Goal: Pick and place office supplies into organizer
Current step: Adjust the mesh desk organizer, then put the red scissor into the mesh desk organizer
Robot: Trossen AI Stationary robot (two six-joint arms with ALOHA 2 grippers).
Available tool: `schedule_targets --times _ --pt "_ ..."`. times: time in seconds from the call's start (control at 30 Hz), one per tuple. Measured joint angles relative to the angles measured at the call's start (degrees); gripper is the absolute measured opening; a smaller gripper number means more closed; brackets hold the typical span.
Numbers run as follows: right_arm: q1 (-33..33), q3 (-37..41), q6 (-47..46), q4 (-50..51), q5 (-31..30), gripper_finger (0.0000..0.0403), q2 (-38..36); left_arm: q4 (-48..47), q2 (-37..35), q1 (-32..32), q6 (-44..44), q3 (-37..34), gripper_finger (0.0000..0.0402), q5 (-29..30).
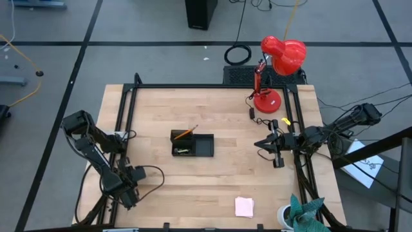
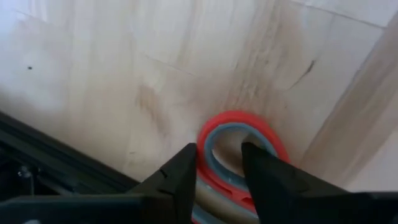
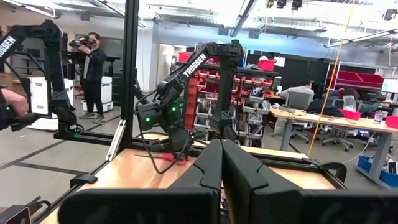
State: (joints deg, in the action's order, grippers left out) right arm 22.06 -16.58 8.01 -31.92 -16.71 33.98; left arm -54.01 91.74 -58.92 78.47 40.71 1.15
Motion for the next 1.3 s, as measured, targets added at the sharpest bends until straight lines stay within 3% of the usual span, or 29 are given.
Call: schedule_targets --times 0.27,0.5,0.73,1.0,1.3 --pt "0.0 0.0 0.08 -0.21 0.0 0.0 0.13 2.5 0.07 0.42 -0.67 -0.07 0.0017 0.2" --pt "0.0 0.0 0.1 -0.27 0.0 0.0 0.13 2.04 0.33 0.35 -2.31 0.53 0.0026 3.0" --pt "0.0 0.0 0.15 -0.42 0.0 0.0 0.13 4.43 1.29 0.68 -5.13 2.94 0.0014 19.01" --pt "0.0 0.0 0.1 -0.8 0.0 0.0 0.21 5.01 1.14 5.34 -17.9 7.35 0.0008 32.7" --pt "0.0 0.0 0.11 -0.88 0.0 0.0 0.41 4.62 0.96 17.78 -48.27 14.34 0.0008 43.97"
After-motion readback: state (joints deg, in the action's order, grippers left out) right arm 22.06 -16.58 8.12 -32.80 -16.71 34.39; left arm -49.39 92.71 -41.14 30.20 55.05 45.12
